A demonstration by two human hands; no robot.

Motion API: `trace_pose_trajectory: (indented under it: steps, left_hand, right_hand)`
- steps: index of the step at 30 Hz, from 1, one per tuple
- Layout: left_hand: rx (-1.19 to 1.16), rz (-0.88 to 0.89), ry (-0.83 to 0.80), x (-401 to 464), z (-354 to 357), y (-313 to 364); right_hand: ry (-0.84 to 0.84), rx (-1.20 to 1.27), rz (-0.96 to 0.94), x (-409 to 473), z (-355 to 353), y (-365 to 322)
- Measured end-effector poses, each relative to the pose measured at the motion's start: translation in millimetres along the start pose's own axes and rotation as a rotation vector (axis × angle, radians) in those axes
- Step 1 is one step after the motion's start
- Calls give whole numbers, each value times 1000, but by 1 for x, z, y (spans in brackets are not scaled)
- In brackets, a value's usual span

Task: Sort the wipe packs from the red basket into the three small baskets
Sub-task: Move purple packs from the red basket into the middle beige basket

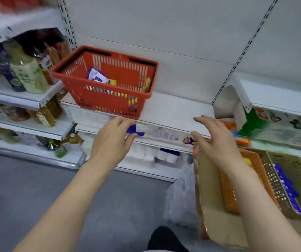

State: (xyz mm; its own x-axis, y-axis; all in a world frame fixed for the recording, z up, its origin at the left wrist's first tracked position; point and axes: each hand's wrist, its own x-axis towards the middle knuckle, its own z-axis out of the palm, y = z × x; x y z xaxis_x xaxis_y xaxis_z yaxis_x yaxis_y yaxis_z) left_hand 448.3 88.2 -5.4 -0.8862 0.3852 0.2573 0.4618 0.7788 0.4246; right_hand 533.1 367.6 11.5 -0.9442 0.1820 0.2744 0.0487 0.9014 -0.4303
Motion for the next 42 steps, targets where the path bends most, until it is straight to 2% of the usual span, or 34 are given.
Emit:
trace_pose_trajectory:
  steps: [8,14,17,22,27,30,37,40,42]
  left_hand:
    - [-79,-38,41,57,-11,-92]
    - [-42,-32,73,165,-15,-158]
    - [-29,-54,47,225,-18,-186]
    - [-83,-119,-116,302,-8,-231]
    - [-79,-177,-266,346,9,-273]
    - [-41,-212,-377,372,19,-293]
    - [-6,-215,-677,414,37,-323]
    - [-36,-181,-692,426,37,-331]
    - [-84,-126,-640,431,33,-334]
  right_hand:
    - [-50,39,-35,88,71,-64]
    - [-4,133,-48,203,122,-83]
    - [-42,145,-53,274,144,-91]
    - [-283,39,-47,376,195,-92]
    - [-709,-64,11,436,265,-98]
    - [-854,-37,25,455,299,-106]
    - [-918,81,59,447,359,-127]
    - [-760,35,20,448,355,-118]
    - [-597,207,130,455,337,-112]
